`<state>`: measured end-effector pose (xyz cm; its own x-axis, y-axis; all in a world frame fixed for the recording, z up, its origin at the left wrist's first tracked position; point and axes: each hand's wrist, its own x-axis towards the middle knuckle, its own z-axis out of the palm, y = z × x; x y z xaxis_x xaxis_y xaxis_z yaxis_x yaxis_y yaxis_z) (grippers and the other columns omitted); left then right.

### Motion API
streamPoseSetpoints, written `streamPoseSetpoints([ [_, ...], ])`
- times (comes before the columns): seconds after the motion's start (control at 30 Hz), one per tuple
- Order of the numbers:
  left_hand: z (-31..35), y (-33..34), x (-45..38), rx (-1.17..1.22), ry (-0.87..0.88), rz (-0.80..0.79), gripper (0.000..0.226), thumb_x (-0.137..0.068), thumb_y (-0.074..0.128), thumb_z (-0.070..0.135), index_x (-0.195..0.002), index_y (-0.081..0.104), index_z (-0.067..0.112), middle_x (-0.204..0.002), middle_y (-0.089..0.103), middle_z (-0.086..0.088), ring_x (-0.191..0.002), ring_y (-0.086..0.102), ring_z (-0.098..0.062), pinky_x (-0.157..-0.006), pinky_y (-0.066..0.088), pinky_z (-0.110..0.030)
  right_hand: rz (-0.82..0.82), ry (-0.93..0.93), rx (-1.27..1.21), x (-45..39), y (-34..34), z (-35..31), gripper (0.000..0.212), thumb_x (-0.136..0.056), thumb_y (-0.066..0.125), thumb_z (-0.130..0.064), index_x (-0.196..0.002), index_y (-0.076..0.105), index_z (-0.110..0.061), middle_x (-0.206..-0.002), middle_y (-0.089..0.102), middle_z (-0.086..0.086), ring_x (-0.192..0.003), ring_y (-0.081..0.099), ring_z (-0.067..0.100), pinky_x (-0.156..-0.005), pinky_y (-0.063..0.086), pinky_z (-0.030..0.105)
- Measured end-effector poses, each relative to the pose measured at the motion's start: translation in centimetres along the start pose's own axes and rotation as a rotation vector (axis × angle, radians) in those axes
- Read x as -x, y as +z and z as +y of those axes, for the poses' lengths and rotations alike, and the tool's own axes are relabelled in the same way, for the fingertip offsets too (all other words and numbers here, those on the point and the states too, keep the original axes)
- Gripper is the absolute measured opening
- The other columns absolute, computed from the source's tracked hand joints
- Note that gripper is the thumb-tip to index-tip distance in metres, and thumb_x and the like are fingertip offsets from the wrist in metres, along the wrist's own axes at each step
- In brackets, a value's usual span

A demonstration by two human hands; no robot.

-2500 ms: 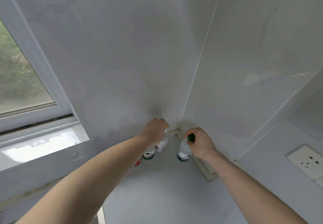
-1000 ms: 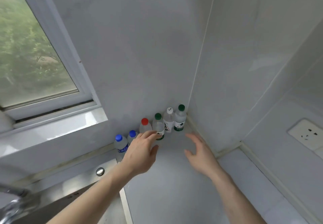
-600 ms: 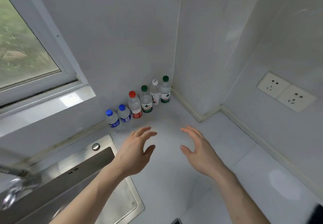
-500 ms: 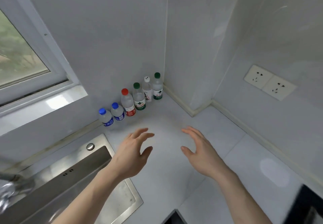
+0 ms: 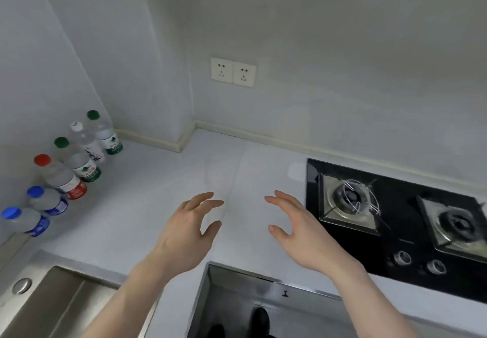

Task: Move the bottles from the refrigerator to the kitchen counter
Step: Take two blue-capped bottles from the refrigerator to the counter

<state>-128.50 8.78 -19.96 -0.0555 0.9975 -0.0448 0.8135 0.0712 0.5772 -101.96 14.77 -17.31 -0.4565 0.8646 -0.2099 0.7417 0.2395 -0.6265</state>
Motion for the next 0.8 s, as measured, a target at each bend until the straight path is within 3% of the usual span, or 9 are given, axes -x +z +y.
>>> streamPoseSetpoints([
  [0.17,6.8,2.1,-1.7,0.019,0.193,-0.1,0.042,-0.1,0.059,0.034,-0.14,0.052,0.043,-0.155,0.035,0.027,-0.137,0.04,-0.009,-0.109,0.042,-0.032,0.198,0.13,-0.048,7.5,-3.4,4.2,0.057,-0.102,0.062,-0.032,-0.153,0.039,-0.044,-0.164,0.019,-0.03,-0.15,0.022,-0.006,-0.116,0.019,0.014],
  [0.27,11.8,4.4,-2.4,-0.001,0.33,-0.149,0.042,-0.1,0.059,0.034,-0.141,0.052,0.043,-0.155,0.035,0.026,-0.138,0.037,-0.008,-0.113,0.038,-0.031,0.316,0.198,-0.103,12.4,-5.1,7.1,0.056,-0.101,0.063,-0.033,-0.151,0.041,-0.045,-0.162,0.025,-0.03,-0.148,0.026,-0.008,-0.115,0.031,0.016],
  [0.37,17.4,7.5,-2.3,0.008,0.45,-0.21,0.042,-0.1,0.059,0.034,-0.14,0.052,0.042,-0.154,0.036,0.026,-0.14,0.035,-0.006,-0.116,0.03,-0.024,0.415,0.275,-0.151,17.9,-6.6,10.2,0.056,-0.101,0.063,-0.033,-0.152,0.042,-0.044,-0.161,0.025,-0.032,-0.146,0.023,-0.014,-0.113,0.024,0.009],
  [0.47,23.2,11.1,-1.8,0.017,0.549,-0.275,0.042,-0.1,0.06,0.036,-0.141,0.052,0.043,-0.153,0.037,0.026,-0.141,0.035,-0.006,-0.114,0.025,-0.019,0.49,0.349,-0.18,23.8,-8.1,13.4,0.057,-0.1,0.063,-0.031,-0.151,0.042,-0.046,-0.162,0.023,-0.032,-0.143,0.032,-0.011,-0.117,0.034,0.021],
  [0.57,30.3,15.5,-0.1,0.033,0.668,-0.349,0.044,-0.1,0.059,0.039,-0.143,0.05,0.044,-0.156,0.034,0.024,-0.146,0.029,-0.006,-0.121,0.023,-0.025,0.568,0.475,-0.183,31.2,-9.6,17.4,0.057,-0.099,0.065,-0.034,-0.148,0.042,-0.051,-0.162,0.022,-0.032,-0.129,0.053,-0.002,-0.103,0.042,0.014],
  [0.63,34.8,18.1,1.4,0.035,0.74,-0.383,0.044,-0.1,0.058,0.04,-0.143,0.049,0.044,-0.156,0.031,0.027,-0.145,0.026,-0.002,-0.118,0.018,-0.02,0.619,0.556,-0.166,35.7,-10.4,19.9,0.056,-0.098,0.066,-0.037,-0.147,0.042,-0.052,-0.163,0.022,-0.031,-0.11,0.063,0.006,-0.1,0.041,0.015],
  [0.73,41.1,22.1,4.0,0.021,0.841,-0.436,0.044,-0.1,0.058,0.04,-0.143,0.049,0.044,-0.155,0.032,0.028,-0.143,0.028,-0.001,-0.115,0.019,-0.018,0.683,0.627,-0.163,41.9,-11.4,23.0,0.056,-0.099,0.065,-0.04,-0.148,0.041,-0.05,-0.162,0.023,-0.03,-0.096,0.055,-0.009,-0.097,0.043,0.02],
  [0.8,45.0,24.8,5.8,0.018,0.906,-0.493,0.044,-0.1,0.058,0.04,-0.143,0.049,0.045,-0.156,0.031,0.027,-0.142,0.029,-0.002,-0.119,0.026,-0.026,0.739,0.672,-0.16,45.8,-11.7,24.8,0.055,-0.098,0.065,-0.041,-0.147,0.041,-0.052,-0.162,0.024,-0.029,-0.096,0.059,-0.007,-0.098,0.047,0.023],
])
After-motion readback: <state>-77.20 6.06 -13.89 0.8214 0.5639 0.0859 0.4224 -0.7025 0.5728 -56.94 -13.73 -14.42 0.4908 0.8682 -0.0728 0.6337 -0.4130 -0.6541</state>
